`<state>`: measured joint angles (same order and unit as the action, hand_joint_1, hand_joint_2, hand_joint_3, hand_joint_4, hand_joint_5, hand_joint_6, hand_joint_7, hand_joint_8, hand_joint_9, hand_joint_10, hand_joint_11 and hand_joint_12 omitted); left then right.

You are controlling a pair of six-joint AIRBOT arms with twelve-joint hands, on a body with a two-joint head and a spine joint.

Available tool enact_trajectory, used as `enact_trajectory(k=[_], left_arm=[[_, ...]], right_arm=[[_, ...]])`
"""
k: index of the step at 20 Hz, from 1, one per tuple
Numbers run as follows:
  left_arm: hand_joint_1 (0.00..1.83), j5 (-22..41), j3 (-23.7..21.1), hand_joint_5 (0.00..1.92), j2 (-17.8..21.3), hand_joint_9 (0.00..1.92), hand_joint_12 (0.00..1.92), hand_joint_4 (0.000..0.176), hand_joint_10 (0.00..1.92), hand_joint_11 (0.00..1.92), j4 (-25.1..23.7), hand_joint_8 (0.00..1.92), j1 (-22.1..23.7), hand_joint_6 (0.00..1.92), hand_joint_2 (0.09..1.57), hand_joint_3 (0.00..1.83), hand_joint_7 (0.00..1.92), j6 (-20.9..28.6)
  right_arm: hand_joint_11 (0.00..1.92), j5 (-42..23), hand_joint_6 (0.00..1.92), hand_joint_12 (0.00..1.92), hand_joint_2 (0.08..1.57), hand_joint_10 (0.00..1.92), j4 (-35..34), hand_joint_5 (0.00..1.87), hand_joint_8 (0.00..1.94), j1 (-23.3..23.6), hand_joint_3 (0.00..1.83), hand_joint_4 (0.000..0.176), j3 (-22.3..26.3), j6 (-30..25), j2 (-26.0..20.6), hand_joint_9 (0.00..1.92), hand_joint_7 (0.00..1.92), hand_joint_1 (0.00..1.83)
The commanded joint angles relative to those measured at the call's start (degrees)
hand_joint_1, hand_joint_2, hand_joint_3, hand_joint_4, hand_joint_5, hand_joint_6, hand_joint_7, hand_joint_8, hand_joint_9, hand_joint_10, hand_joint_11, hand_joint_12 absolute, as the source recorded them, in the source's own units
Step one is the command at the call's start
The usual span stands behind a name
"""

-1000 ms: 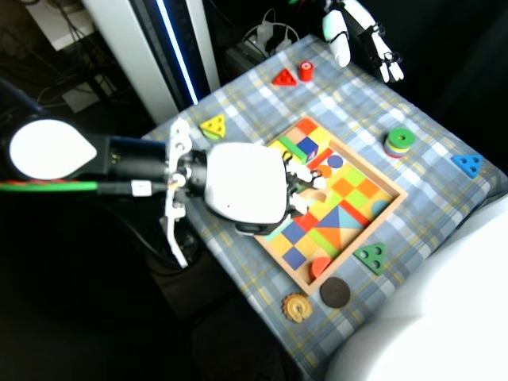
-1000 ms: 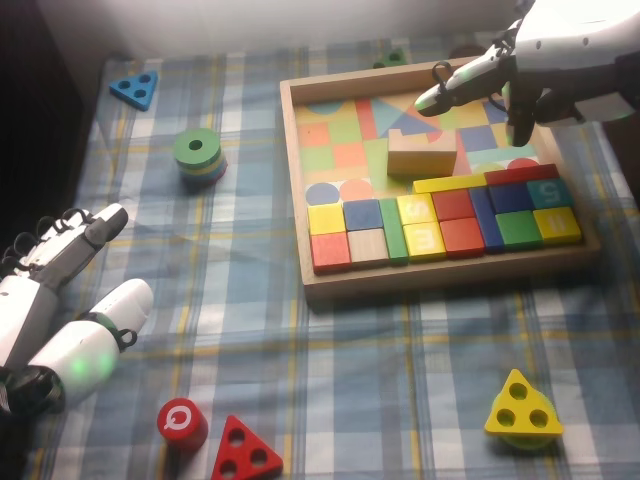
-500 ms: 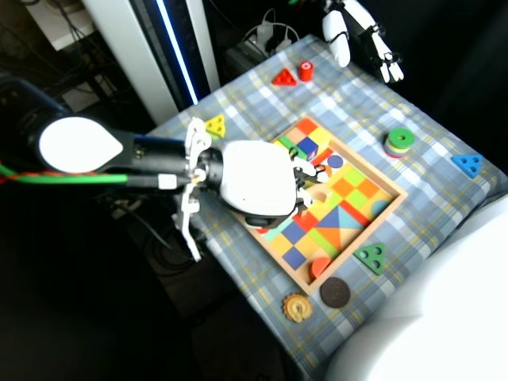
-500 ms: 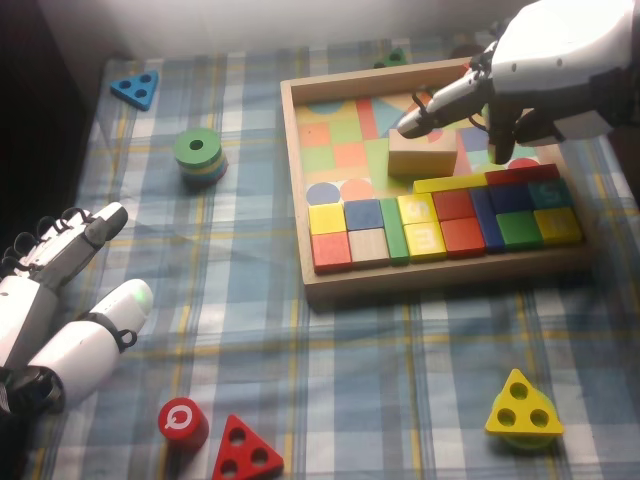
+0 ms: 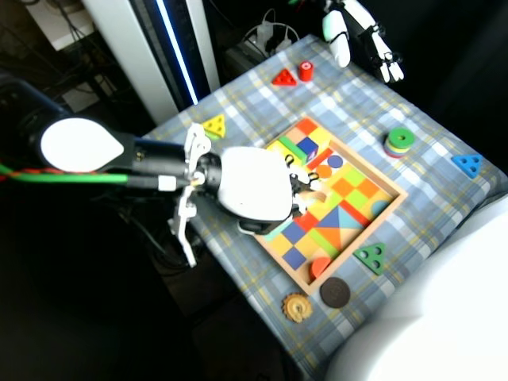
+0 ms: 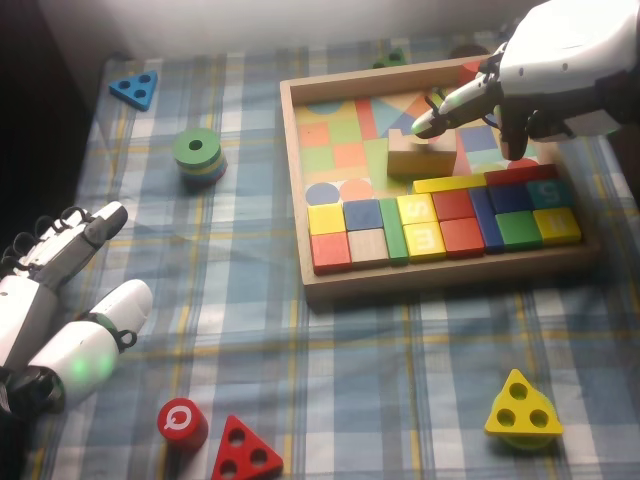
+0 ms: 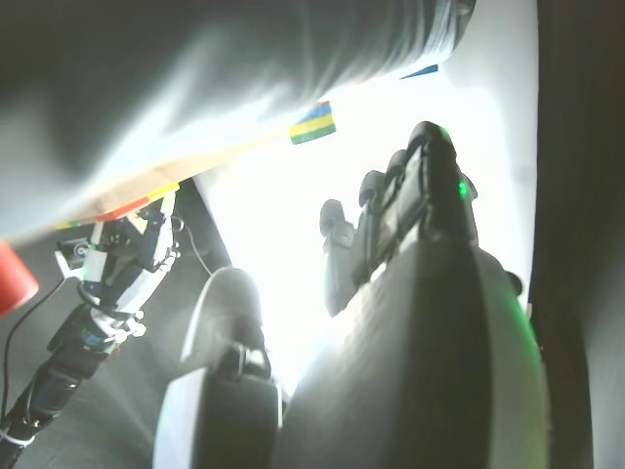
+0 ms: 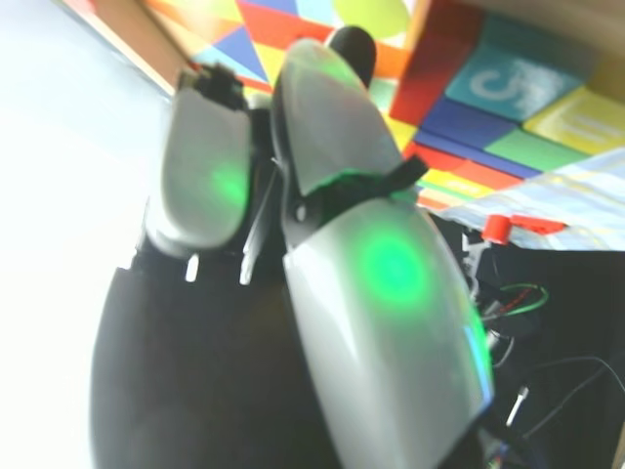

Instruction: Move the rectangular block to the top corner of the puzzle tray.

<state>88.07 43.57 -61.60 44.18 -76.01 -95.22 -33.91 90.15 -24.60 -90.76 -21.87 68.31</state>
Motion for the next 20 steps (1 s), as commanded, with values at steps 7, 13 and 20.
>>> enact_trajectory(k=[7, 13, 20], left_arm=[[0.39, 6.3, 0.2, 0.29, 0.4, 0.0, 0.0, 0.074, 0.0, 0.0, -2.5, 0.0, 0.1, 0.0, 1.38, 0.0, 0.12, 0.4], [0.38, 6.1, 0.2, 0.3, 0.4, 0.0, 0.0, 0.068, 0.0, 0.0, -2.5, 0.0, 0.1, 0.0, 1.37, 0.0, 0.14, 0.4], [0.38, 6.1, 0.2, 0.3, 0.5, 0.0, 0.0, 0.074, 0.0, 0.0, -2.4, 0.0, 0.1, 0.0, 1.37, 0.0, 0.14, 0.4]], right_arm=[[1.53, 0.1, 0.0, 1.92, 1.19, 1.92, -1.2, 0.38, 1.94, 0.1, 0.01, 0.0, -0.5, -0.4, 0.0, 1.47, 1.3, 1.61], [1.47, 1.1, 0.0, 1.92, 1.19, 1.92, -1.2, 0.35, 1.94, 0.3, 0.01, 0.0, -0.6, -0.5, 0.0, 1.41, 1.18, 1.65], [1.42, 1.6, 0.0, 1.92, 1.19, 1.92, -1.3, 0.37, 1.94, 1.1, 0.0, 0.0, 1.6, -0.5, -1.1, 1.37, 1.16, 1.65]])
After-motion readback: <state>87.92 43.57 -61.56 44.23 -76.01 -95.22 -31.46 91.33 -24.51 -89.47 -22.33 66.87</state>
